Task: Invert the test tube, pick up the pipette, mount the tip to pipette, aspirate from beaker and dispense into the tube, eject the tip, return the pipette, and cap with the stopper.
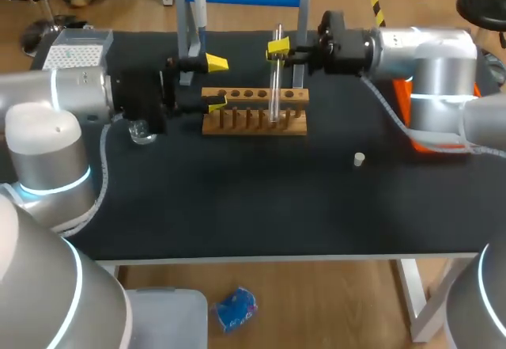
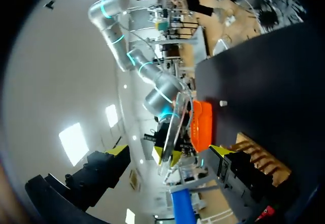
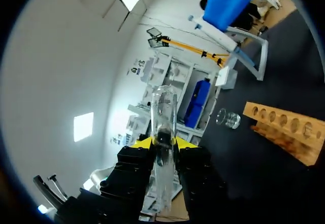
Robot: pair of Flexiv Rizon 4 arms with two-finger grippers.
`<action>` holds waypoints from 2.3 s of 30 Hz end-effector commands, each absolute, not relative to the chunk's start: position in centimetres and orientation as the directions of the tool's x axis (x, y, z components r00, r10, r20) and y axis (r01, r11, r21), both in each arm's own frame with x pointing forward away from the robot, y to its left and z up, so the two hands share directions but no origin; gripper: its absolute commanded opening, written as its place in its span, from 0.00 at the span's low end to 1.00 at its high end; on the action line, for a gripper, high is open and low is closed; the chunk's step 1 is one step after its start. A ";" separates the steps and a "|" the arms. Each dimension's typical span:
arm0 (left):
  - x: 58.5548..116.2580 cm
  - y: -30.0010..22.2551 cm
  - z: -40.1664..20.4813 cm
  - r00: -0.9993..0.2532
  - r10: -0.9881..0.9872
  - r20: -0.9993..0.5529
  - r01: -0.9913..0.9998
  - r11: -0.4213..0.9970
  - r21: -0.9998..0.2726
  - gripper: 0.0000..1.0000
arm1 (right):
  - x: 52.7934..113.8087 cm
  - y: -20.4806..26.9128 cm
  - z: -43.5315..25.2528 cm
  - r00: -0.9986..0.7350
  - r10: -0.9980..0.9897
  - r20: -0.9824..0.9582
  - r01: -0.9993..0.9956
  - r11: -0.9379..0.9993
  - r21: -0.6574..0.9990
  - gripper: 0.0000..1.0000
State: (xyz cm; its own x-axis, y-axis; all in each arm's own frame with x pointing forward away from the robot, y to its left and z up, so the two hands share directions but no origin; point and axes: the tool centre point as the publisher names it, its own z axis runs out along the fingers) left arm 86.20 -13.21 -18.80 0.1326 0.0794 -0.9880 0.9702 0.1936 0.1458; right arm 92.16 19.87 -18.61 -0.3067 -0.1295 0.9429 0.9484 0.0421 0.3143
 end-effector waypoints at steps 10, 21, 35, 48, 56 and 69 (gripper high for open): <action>84.1 -16.9 -21.4 0.152 0.118 -0.981 0.956 0.236 0.176 1.00 | 92.2 21.2 -20.6 -0.188 -0.133 0.973 0.979 0.055 0.196 0.00; 85.0 -19.1 -22.6 0.211 0.118 -0.970 0.955 0.186 0.230 1.00 | 92.1 22.7 -21.3 -0.135 -0.102 0.986 0.983 0.110 0.146 0.00; 86.3 -20.4 -22.7 0.234 0.117 -0.965 0.956 0.155 0.251 0.88 | 92.2 23.3 -22.3 -0.101 -0.081 0.992 0.986 0.127 0.111 0.00; 86.5 -20.4 -22.9 0.198 0.139 -0.970 0.968 0.130 0.216 0.46 | 92.2 23.2 -22.9 -0.105 -0.071 0.992 0.984 0.135 0.114 0.00; 86.4 -20.7 -23.3 0.187 0.138 -0.973 0.972 0.116 0.203 0.46 | 92.2 23.3 -23.0 -0.098 -0.069 0.993 0.985 0.137 0.107 0.00; 86.5 -20.6 -23.5 0.164 0.131 -0.978 0.978 0.110 0.178 0.00 | 92.2 23.4 -23.0 -0.102 -0.058 0.993 0.982 0.150 0.110 0.00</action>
